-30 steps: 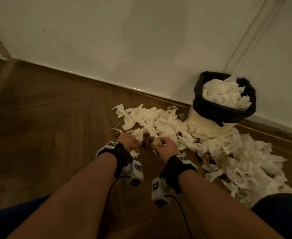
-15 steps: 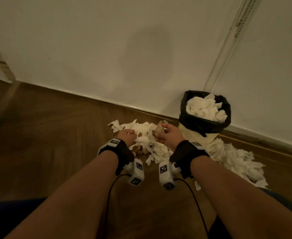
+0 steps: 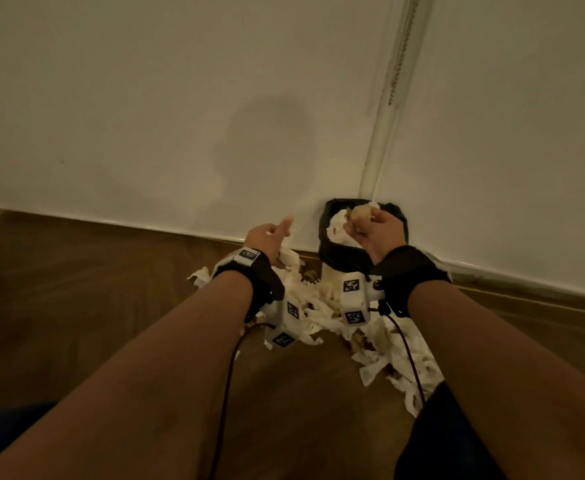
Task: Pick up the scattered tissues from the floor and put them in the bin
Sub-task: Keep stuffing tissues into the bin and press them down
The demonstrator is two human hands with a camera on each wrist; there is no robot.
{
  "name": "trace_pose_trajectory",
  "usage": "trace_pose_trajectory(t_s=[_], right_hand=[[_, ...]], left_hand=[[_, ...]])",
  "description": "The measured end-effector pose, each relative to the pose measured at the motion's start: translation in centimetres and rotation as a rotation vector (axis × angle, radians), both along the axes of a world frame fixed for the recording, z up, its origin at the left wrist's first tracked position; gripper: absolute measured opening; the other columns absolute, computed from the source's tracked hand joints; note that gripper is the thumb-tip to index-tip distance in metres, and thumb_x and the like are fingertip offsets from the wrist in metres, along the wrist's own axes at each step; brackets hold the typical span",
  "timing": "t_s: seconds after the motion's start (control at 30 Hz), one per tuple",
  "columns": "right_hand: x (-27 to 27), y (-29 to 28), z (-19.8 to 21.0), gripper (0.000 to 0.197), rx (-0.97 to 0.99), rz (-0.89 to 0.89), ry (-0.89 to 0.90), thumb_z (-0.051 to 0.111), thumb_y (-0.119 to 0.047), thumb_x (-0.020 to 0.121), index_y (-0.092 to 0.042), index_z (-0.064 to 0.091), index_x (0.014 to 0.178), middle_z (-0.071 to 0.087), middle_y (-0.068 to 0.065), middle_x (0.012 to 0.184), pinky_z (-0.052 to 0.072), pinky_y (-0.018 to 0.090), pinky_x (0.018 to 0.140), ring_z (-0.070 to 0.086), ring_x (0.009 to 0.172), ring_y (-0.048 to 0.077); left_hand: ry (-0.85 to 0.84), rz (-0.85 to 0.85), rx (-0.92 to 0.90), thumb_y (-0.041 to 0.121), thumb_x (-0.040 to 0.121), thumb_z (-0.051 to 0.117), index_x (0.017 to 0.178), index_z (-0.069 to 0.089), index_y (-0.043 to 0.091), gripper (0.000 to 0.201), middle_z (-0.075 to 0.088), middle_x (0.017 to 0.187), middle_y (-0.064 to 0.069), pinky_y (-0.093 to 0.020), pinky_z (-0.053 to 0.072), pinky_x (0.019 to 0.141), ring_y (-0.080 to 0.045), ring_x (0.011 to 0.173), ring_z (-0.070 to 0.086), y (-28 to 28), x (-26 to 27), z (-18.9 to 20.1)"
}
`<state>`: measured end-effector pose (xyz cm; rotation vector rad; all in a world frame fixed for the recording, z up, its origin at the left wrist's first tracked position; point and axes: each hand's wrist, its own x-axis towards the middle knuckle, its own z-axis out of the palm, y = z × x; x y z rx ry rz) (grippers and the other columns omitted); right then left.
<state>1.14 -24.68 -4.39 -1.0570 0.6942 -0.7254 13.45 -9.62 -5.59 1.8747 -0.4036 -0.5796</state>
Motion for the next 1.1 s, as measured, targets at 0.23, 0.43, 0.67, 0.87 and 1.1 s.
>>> trace_pose_trajectory(t_s=[0.23, 0.43, 0.67, 0.87, 1.1], right_hand=[[-3.6, -3.4, 0.0, 0.042, -0.058, -0.171, 0.161, 0.061, -0.012, 0.090, -0.005, 0.049, 0.129, 0.059, 0.018, 0.107, 0.048, 0.018, 0.041, 0.058, 0.061, 0.019], [-5.2, -5.6, -0.7, 0.040, -0.069, -0.278, 0.121, 0.063, 0.000, 0.086, -0.005, 0.052, 0.124, 0.057, 0.024, 0.106, 0.053, 0.030, 0.058, 0.055, 0.066, 0.021], [-5.2, -7.6, -2.2, 0.042, 0.027, -0.420, 0.087, 0.058, 0.010, 0.086, -0.005, 0.052, 0.125, 0.058, 0.024, 0.115, 0.052, 0.041, 0.090, 0.060, 0.097, 0.032], [-4.0, -8.4, -3.7, 0.039, 0.038, -0.474, 0.185, 0.065, -0.009, 0.086, -0.014, 0.052, 0.123, 0.062, 0.017, 0.113, 0.055, 0.042, 0.085, 0.060, 0.090, 0.027], [-1.9, -8.1, -5.7, 0.027, -0.305, -0.429, 0.449, 0.062, -0.010, 0.087, -0.019, 0.060, 0.112, 0.064, 0.011, 0.112, 0.054, 0.036, 0.087, 0.062, 0.099, 0.028]], left_hand=[[-0.104, -0.154, 0.156, 0.013, 0.097, 0.039, 0.134, 0.043, 0.008, 0.037, 0.043, 0.138, -0.019, -0.040, 0.041, 0.103, -0.036, 0.121, 0.048, -6.5, -3.5, 1.7], [-0.122, -0.041, 0.135, 0.013, 0.095, 0.043, 0.130, 0.037, 0.021, 0.037, 0.024, 0.137, -0.015, -0.034, 0.040, 0.101, -0.034, 0.112, 0.047, -10.8, -3.7, 1.2], [0.007, -0.009, -0.013, 0.012, 0.096, 0.036, 0.113, 0.031, 0.022, 0.021, 0.048, 0.115, -0.018, -0.044, 0.055, 0.068, -0.031, 0.084, 0.053, -14.0, -2.9, -0.2], [-0.029, -0.119, 0.064, 0.032, 0.097, 0.043, 0.069, 0.035, 0.030, 0.029, 0.050, 0.090, -0.007, -0.042, 0.049, 0.082, -0.024, 0.086, 0.052, -15.6, -2.6, -3.1], [0.008, 0.008, -0.053, 0.019, 0.095, 0.049, 0.099, 0.045, 0.027, 0.011, 0.037, 0.107, -0.001, -0.016, 0.042, 0.086, -0.021, 0.104, 0.043, -17.3, -3.7, -3.5]])
